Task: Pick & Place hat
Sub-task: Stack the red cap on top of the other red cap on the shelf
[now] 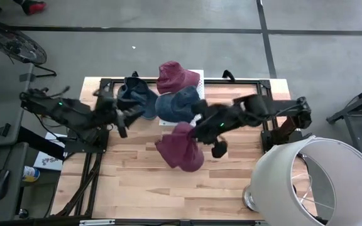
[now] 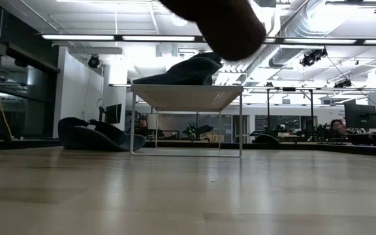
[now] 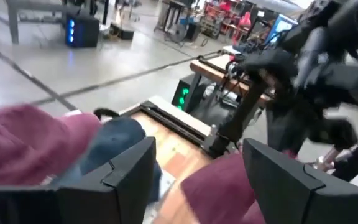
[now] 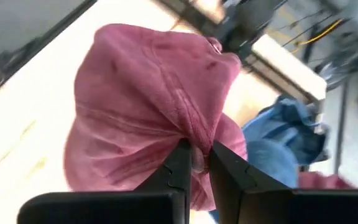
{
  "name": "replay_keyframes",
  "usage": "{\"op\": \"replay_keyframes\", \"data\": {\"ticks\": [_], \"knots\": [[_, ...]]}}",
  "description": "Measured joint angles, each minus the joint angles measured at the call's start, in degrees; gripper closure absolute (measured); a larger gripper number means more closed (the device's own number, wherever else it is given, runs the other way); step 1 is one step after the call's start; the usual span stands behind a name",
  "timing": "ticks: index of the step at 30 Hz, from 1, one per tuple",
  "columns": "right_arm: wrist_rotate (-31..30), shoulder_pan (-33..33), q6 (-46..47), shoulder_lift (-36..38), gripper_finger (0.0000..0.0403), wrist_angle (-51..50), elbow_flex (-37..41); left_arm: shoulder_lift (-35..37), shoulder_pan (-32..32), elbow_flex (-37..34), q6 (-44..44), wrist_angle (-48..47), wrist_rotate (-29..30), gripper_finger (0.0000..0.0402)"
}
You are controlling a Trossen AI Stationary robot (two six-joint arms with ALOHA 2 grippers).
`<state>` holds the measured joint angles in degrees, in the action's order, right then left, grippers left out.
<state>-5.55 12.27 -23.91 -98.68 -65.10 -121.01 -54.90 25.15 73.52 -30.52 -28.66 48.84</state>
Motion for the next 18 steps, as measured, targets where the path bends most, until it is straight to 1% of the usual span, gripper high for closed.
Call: {"op": "replay_keyframes", "data": {"ticks": [3, 6, 11, 18], "knots": [[-0.01, 1.64, 0.13, -2.67, 0.0373, -1.56, 0.00, -3.54, 0.00, 0.04, -5.22, 0.20, -0.48, 0.0163], [0.80, 3.05, 0.14, -5.45, 0.0373, -3.24, 0.01, -6.98, 0.00, 0.04, -11.06, 0.19, -3.42, 0.0163], [2.19, 4.48, 2.81, -9.19, 0.0373, -3.56, 0.02, -12.27, 0.02, 0.02, -17.86, 0.19, -9.04, 0.0163], [2.45, 4.52, 11.37, -11.06, 0.0373, -3.55, 0.02, -16.49, 0.02, 0.02, -22.23, 1.98, -17.93, 0.0163]]}}
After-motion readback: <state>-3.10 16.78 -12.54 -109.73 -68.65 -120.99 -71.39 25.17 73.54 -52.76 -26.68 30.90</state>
